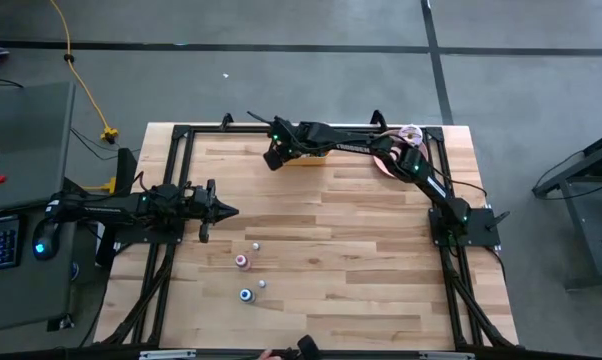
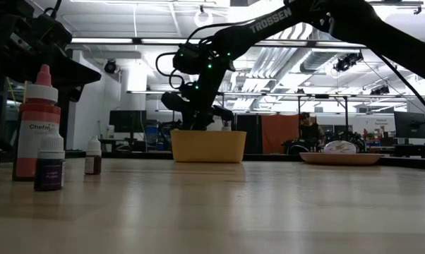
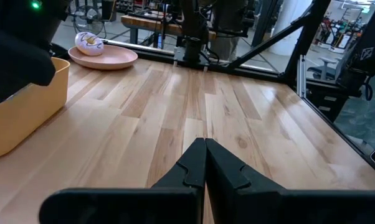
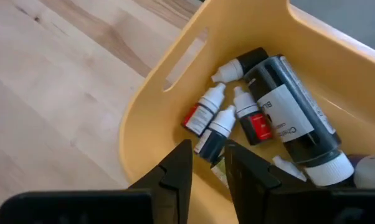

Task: Pick & Place food coloring
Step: Put the big blue food coloring bottle into the yellow bin

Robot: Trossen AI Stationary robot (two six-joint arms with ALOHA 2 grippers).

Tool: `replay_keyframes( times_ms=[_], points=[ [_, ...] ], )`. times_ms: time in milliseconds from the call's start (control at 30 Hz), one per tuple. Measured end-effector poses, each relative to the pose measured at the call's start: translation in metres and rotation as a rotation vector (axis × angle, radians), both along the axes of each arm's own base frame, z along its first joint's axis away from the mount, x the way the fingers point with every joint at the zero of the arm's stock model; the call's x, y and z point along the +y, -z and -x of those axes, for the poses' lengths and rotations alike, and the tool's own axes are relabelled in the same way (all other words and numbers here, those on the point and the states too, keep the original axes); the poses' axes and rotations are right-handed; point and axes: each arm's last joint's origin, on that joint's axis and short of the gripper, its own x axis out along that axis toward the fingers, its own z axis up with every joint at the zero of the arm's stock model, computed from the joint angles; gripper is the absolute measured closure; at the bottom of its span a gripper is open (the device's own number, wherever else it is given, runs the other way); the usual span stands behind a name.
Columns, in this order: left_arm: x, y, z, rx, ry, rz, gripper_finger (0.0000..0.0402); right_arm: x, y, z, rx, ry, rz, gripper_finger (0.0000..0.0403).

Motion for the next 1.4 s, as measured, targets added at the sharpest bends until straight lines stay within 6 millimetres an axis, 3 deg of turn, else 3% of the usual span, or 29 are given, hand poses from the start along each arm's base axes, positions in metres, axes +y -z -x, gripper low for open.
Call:
replay_keyframes(
  times_ms=[233, 433, 600, 767, 967, 1300, 1400],
  points=[
    [0.0, 0.0, 0.0, 0.0, 0.0, 0.0, 0.0401, 0.002, -0.009, -0.001, -0.018, -0.054, 0.021, 0.031],
    [0.0, 0.0, 0.0, 0.0, 0.001, 0.0, 0.0401, 0.013, -0.045, -0.002, -0.055, -0.18, 0.088, 0.03],
    [0.0, 0.0, 0.0, 0.0, 0.001, 0.0, 0.0401, 0.036, -0.084, -0.006, -0.078, -0.35, 0.154, 0.0291],
    [0.0, 0.0, 0.0, 0.001, 0.001, 0.0, 0.0401, 0.076, -0.12, -0.007, -0.136, -0.538, 0.199, 0.0282],
    [0.0, 0.0, 0.0, 0.001, 0.001, 0.0, 0.0401, 0.138, -0.148, -0.001, -0.189, -0.721, 0.226, 0.0279],
    [0.0, 0.0, 0.0, 0.0, 0.002, 0.0, 0.0401, 0.241, -0.146, 0.007, -0.18, -1.091, 0.114, 0.0279],
    [0.0, 0.0, 0.0, 0.001, 0.002, 0.0, 0.0401, 0.267, -0.134, 0.009, -0.15, -1.164, 0.128, 0.0279]
  ],
)
